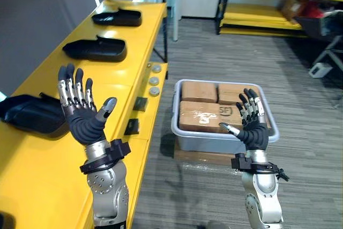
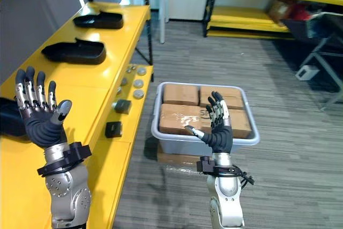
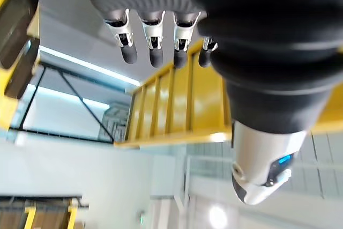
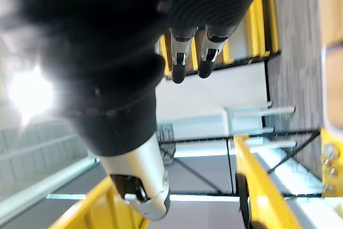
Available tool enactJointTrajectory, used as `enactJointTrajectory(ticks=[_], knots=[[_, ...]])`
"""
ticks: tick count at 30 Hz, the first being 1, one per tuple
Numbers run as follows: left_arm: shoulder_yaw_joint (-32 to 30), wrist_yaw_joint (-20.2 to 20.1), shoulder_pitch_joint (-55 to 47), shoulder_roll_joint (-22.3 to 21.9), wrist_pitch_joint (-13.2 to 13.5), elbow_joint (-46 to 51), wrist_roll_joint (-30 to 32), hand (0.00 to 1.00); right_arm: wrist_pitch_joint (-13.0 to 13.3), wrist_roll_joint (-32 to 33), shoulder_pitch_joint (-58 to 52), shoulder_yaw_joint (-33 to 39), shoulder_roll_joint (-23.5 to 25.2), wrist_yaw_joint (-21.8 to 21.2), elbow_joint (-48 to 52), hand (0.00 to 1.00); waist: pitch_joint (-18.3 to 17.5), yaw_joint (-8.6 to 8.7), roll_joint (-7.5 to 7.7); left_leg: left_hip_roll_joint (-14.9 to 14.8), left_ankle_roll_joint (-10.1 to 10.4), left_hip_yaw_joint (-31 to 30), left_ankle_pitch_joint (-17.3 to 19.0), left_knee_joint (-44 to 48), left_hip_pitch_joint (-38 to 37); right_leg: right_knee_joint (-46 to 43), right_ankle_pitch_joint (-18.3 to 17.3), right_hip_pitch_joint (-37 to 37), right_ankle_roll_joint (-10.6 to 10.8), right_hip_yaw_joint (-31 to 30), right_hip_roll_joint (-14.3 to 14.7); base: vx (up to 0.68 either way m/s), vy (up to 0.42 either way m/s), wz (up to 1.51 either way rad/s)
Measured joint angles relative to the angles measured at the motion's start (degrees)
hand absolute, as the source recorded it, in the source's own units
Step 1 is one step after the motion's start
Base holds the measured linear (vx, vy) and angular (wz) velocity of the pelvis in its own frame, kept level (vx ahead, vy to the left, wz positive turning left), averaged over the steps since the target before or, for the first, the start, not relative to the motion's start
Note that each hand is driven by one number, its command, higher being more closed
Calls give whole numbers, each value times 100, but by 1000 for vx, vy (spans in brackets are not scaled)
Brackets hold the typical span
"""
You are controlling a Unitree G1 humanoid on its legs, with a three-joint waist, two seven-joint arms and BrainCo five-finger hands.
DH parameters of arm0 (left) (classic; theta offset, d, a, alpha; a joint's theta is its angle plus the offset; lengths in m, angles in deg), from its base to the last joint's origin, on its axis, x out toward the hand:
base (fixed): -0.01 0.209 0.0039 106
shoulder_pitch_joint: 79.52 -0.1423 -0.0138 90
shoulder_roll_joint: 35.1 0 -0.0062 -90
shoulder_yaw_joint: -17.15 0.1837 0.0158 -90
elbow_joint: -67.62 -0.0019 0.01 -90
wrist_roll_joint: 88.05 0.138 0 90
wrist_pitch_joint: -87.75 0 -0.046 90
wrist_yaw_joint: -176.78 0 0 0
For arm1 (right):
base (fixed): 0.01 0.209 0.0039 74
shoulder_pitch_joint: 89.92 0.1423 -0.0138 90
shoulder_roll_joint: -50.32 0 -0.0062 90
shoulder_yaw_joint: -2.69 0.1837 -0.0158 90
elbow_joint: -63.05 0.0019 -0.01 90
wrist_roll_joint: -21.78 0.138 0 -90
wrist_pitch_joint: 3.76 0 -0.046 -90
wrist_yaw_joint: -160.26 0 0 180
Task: Walk over and take plastic housings, then place them on the shelf
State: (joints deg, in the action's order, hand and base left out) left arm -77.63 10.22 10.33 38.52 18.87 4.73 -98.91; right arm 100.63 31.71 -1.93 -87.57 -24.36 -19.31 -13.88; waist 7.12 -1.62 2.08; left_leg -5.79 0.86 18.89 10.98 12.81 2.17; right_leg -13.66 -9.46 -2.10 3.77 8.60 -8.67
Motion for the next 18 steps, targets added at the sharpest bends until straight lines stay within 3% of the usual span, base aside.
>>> enactJointTrajectory(ticks=[1,2,3,6,9,14,18], knots=[[-53,-15,-37,-23,1,30,-32,0,-18,1,30,-1,-9,0,-131,0,-89,-34,45,21,155,75,-124,-59,83,777,95,210,62,51,66,5,-314,-56],[-51,-32,-139,-174,-72,60,-40,0,-87,2,9,18,-115,15,-313,0,-163,-77,-104,-61,191,-18,-283,-267,35,1158,401,307,24,-11,294,42,-289,-57],[-68,-34,-162,-219,-72,89,-38,0,-126,2,5,14,-146,13,-387,0,-179,-73,-130,-131,295,6,-329,-341,-5,1258,430,339,-16,-50,379,74,-231,-43],[-98,-94,-197,-286,-132,-178,-32,0,-220,0,-223,54,-193,19,-625,0,-241,-64,-188,-496,328,-48,-368,-449,-175,1202,448,437,-38,11,760,61,-224,-15],[-21,-156,-164,-284,-238,-1122,-22,0,-225,2,-266,328,-204,35,-1037,0,-245,-53,-197,-537,402,-345,-501,-470,-169,1208,447,539,-39,226,821,53,-116,30],[651,-513,188,66,-973,-4586,121,0,-476,-114,-77,1059,-285,321,-3224,0,-278,-21,-255,-321,535,-690,-738,-778,-278,1239,398,803,-117,673,644,59,31,56],[611,-664,466,308,-1392,-7313,150,0,-762,92,310,1472,-302,588,-5410,0,-248,45,-312,-341,564,-817,-769,-808,-581,769,361,963,-130,820,588,81,65,23]])
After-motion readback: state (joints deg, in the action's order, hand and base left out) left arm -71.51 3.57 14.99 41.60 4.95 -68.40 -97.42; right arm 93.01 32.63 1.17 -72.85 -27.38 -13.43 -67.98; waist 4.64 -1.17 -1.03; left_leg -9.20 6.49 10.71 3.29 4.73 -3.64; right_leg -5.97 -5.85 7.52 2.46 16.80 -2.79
